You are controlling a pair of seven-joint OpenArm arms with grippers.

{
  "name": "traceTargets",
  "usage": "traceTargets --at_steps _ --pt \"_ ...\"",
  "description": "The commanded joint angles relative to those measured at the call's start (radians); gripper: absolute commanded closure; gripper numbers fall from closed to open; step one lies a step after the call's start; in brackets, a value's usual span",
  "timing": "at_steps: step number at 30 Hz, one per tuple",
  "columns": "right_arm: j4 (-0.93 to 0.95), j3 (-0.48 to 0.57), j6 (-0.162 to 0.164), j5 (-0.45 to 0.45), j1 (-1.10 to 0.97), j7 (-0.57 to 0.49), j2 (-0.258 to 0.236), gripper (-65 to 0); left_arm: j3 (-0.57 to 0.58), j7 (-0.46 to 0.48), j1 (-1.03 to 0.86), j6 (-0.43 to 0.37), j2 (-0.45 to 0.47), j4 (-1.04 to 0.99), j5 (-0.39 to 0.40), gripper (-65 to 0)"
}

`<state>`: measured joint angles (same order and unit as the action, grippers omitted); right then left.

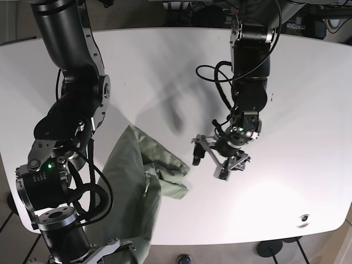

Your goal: Fold the T-shirt properly

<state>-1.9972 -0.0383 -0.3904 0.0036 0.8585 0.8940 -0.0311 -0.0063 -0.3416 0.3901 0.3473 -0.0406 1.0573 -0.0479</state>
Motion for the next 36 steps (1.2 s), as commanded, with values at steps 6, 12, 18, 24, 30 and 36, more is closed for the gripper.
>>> traceTargets --at_steps 6,12,18,24,30,36 --pt "-0.014 -0.001 0.005 0.002 0.021 -0.045 -0.003 -1.9 -0.002 0.128 0.201 0.002 -0.106 -0.377 0.009 -51.1" --pt "-0.014 -0.001 0.006 0.008 0.021 -0.045 -0.025 -1.9 -0.002 0.178 0.297 -0.003 -0.116 -0.658 0.009 -51.1" --pt "-0.009 -0.044 0.005 0.008 0.021 -0.045 -0.025 -1.9 -0.005 0.177 0.289 -0.004 -0.100 -0.659 0.007 -8.8" --pt "0.042 -0.087 0.014 0.000 0.021 -0.049 -0.026 -1.9 -0.163 0.037 0.258 0.051 -0.055 -0.420 0.009 -0.1" --pt "0.204 -0.185 0.061 0.000 0.094 -0.052 -0.046 -1.9 -0.228 -0.239 0.217 0.115 0.002 0.028 0.009 -0.1" --pt "0.542 -0.279 0.129 0.008 0.235 -0.154 -0.088 -1.9 -0.318 -0.422 0.359 0.115 0.135 0.277 0.010 -0.1"
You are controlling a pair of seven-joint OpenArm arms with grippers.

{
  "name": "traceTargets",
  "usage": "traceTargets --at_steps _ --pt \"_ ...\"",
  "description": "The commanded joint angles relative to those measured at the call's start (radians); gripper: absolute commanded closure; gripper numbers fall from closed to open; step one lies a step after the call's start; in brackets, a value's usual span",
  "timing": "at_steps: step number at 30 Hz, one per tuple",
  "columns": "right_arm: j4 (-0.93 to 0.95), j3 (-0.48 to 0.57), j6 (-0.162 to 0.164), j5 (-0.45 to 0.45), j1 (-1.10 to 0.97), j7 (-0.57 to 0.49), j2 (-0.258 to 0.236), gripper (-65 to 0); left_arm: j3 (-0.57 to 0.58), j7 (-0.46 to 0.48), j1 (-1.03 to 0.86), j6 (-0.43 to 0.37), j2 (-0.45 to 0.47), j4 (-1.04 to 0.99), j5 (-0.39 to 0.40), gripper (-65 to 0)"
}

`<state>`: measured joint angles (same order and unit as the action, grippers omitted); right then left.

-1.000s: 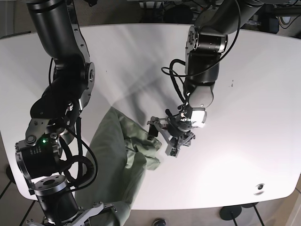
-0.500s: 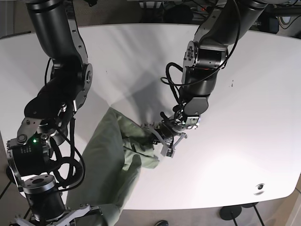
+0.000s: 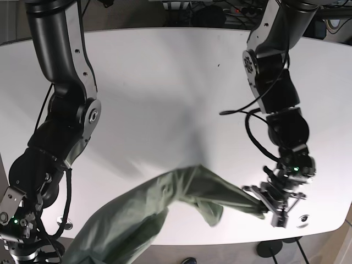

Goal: Fold the T-shirt properly
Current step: 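Grasp the hanging green shirt's edge with the left gripper and stretch it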

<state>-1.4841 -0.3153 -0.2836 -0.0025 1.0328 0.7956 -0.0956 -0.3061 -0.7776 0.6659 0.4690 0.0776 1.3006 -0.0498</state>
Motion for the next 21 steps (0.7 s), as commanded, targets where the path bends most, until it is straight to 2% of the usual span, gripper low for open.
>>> traceTargets --at_steps 1,3,6,8,10,12,14,17,21 --pt "0.072 -0.005 0.037 0.016 0.076 -0.069 -0.033 -1.9 -0.061 -0.007 0.122 -0.005 0.038 0.032 0.012 -0.1" --pt "0.132 -0.006 0.056 0.017 0.091 -0.103 -0.048 -1.9 -0.124 -0.038 0.188 -0.005 0.090 0.030 0.012 -0.3" --pt "0.148 -0.025 0.056 0.017 0.060 -0.106 -0.056 -1.9 -0.133 -0.052 0.219 0.000 0.155 0.035 0.012 -0.3" --pt "0.099 -0.054 0.047 0.017 -0.001 -0.086 -0.053 -1.9 -0.140 -0.061 0.219 0.038 0.164 0.037 0.012 -0.1" --pt "0.033 -0.058 0.045 0.037 -0.081 -0.051 -0.053 -1.9 -0.195 -0.090 0.182 0.080 0.175 0.038 0.011 0.0" --pt "-0.059 -0.058 0.056 0.112 -0.199 -0.005 -0.056 -1.9 -0.256 -0.108 0.130 0.104 0.179 0.067 0.009 0.0" --pt "-0.155 -0.060 0.063 0.187 -0.342 0.043 -0.057 -1.9 -0.272 -0.113 0.050 0.116 0.179 0.112 0.009 0.0" --pt "-0.318 -0.103 0.126 0.295 -0.583 0.083 -0.043 -1.9 -0.287 -0.113 -0.113 0.152 0.178 0.227 0.009 0.0" --pt "-0.432 -0.175 0.154 0.424 -0.889 0.084 -0.003 -1.9 -0.295 -0.113 -0.360 0.179 0.173 0.334 0.009 0.0"
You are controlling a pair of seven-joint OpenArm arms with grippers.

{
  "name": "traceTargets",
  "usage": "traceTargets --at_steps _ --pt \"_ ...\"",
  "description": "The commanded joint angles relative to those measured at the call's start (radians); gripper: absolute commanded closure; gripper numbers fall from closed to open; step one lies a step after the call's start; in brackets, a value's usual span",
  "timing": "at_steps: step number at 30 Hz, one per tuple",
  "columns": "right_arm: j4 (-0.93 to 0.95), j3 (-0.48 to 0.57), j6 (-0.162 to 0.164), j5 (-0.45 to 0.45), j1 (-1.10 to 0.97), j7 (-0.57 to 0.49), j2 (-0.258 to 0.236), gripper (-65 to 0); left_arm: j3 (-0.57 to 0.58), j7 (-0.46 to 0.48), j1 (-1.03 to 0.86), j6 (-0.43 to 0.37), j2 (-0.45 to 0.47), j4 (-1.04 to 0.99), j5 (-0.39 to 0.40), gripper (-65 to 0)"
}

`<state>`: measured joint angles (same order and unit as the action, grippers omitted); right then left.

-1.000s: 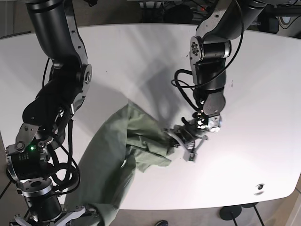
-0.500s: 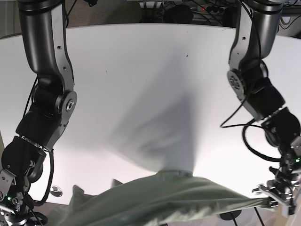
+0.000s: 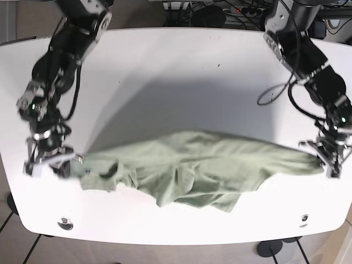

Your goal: Fold the T-shirt properly

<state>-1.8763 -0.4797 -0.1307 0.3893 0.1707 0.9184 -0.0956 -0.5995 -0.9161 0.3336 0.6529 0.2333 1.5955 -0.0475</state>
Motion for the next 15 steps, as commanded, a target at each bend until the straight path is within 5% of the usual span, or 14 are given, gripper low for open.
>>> traceTargets --at_steps 1,8,15 --pt "-0.049 -0.027 0.003 0.050 -0.086 -0.038 0.012 -1.9 -0.003 0.025 -0.083 -0.005 0.018 0.061 0.007 0.0" --pt "-0.021 -0.123 -0.010 0.190 -0.356 -0.040 0.024 -1.9 -0.167 0.025 -0.357 0.045 -0.012 0.111 0.004 0.0" --pt "-0.026 -0.119 -0.010 0.190 -0.463 -0.037 0.026 -2.4 -0.233 0.025 -0.469 0.045 -0.012 0.110 0.007 0.0"
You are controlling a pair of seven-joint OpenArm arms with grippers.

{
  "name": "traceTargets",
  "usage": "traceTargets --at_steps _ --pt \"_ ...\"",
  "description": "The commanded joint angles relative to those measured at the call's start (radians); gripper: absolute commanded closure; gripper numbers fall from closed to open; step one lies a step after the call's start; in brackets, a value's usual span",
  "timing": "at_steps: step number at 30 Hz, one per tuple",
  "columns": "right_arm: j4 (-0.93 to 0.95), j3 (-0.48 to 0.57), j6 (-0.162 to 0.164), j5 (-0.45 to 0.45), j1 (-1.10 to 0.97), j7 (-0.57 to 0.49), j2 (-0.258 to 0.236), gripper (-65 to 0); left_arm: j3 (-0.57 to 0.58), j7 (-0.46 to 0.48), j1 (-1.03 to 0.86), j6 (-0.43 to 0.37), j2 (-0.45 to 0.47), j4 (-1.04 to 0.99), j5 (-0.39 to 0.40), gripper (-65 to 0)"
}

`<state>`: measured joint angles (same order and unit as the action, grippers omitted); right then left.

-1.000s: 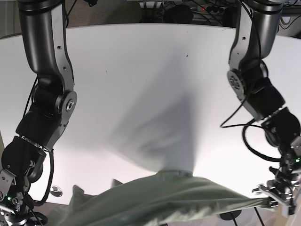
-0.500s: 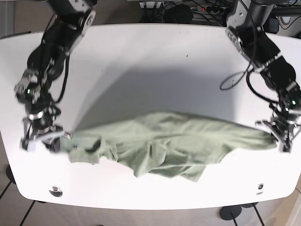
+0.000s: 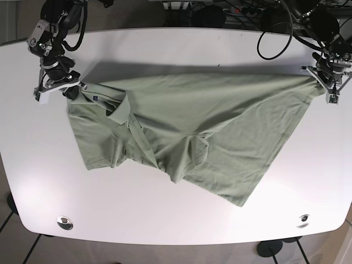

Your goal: Fold the T-shirt properly

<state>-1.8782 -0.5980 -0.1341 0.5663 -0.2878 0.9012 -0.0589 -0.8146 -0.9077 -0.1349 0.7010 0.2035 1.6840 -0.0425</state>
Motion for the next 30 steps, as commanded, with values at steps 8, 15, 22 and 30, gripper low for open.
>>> traceTargets --at_steps 8,15,22,30 --pt "-0.054 0.046 -0.006 0.005 -0.006 -0.017 0.001 -53.1 -0.035 0.017 -0.013 -0.003 0.018 0.020 0.000 0.0" --pt "-0.048 0.493 -0.002 -0.131 0.134 -0.023 -0.121 -53.1 -0.032 0.019 -0.009 -0.003 0.018 0.020 0.000 0.0" --pt "0.125 0.827 -0.006 -0.544 0.345 -0.024 -0.051 -47.6 0.018 0.020 -0.012 -0.003 0.018 0.020 0.000 0.0" --pt "0.351 0.824 -0.006 -0.546 0.421 -0.113 -0.031 -42.0 0.019 0.020 -0.007 -0.003 0.017 0.020 0.000 0.0"
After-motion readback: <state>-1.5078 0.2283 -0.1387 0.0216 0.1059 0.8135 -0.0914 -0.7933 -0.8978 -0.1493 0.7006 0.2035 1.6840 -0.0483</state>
